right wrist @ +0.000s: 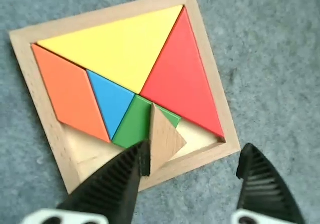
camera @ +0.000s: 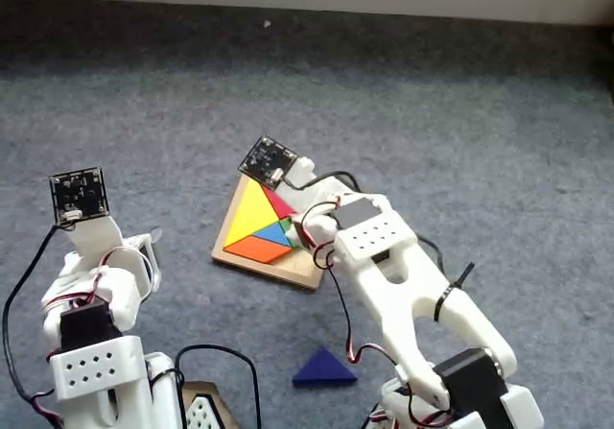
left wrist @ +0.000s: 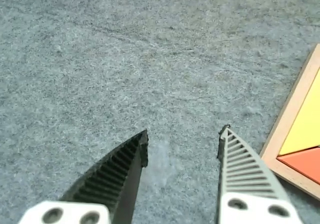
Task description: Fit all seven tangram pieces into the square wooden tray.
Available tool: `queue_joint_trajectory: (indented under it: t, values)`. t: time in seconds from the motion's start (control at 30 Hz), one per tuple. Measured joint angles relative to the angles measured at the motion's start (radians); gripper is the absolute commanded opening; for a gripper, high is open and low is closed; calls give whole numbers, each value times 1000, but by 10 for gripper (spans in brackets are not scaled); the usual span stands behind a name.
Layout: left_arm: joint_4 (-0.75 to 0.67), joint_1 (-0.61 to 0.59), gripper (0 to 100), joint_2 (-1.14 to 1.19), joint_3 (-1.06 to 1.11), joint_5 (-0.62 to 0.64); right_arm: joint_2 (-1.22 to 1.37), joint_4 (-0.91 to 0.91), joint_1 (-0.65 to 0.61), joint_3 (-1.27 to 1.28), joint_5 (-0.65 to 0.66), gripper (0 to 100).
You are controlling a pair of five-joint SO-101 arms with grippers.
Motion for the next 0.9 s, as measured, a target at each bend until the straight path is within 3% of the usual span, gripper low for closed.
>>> queue_joint_trajectory:
  t: [0.4, 0.9]
  values:
    - [0, 0, 231, 0, 0, 0, 184, 117, 25, -91, 0, 265]
    - [0, 0, 231, 0, 0, 0, 358, 127, 129, -288, 0, 265]
